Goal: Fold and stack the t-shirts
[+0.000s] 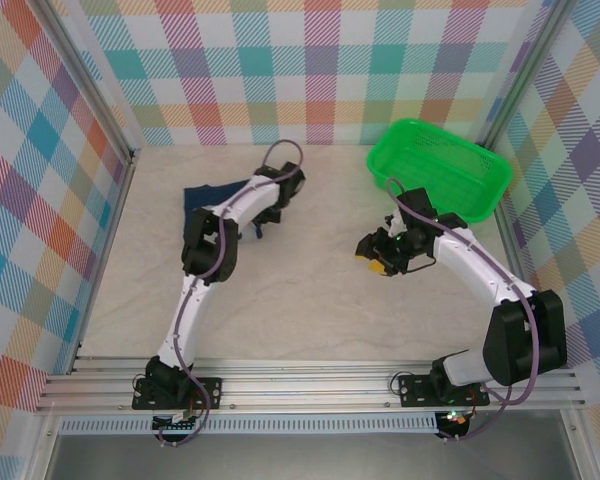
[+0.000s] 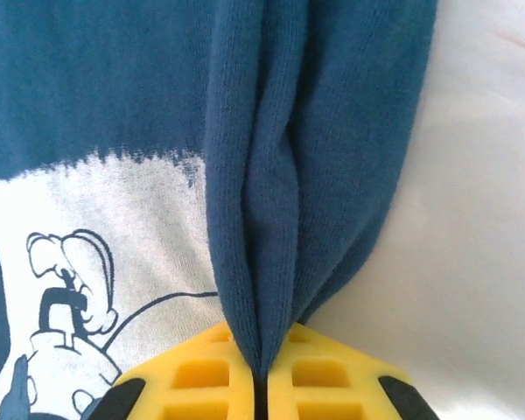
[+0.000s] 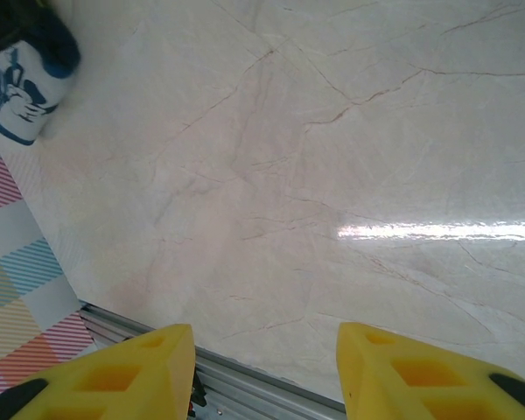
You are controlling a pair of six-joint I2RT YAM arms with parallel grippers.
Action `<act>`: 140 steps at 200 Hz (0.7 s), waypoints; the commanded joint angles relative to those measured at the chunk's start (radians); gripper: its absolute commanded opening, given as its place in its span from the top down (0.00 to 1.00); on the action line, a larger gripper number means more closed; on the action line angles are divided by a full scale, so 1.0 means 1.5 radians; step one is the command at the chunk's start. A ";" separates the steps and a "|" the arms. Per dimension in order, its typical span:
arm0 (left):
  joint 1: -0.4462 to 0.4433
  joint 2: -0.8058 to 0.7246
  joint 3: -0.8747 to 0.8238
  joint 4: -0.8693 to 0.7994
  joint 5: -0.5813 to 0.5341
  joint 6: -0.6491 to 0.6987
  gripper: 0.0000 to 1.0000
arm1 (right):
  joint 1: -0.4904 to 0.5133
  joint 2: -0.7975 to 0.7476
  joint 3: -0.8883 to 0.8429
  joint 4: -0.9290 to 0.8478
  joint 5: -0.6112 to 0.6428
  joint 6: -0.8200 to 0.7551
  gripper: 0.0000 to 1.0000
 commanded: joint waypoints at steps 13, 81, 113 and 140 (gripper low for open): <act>0.095 0.013 0.005 0.076 -0.081 0.106 1.00 | -0.006 -0.028 -0.030 0.004 -0.012 0.021 0.54; 0.175 0.151 0.183 0.180 -0.117 0.270 1.00 | -0.018 -0.079 -0.096 -0.006 -0.017 0.042 0.53; 0.182 0.237 0.328 0.146 -0.091 0.293 1.00 | -0.027 -0.092 -0.123 -0.006 -0.022 0.047 0.53; 0.168 0.246 0.340 0.174 -0.061 0.341 1.00 | -0.032 -0.086 -0.134 0.009 -0.030 0.051 0.53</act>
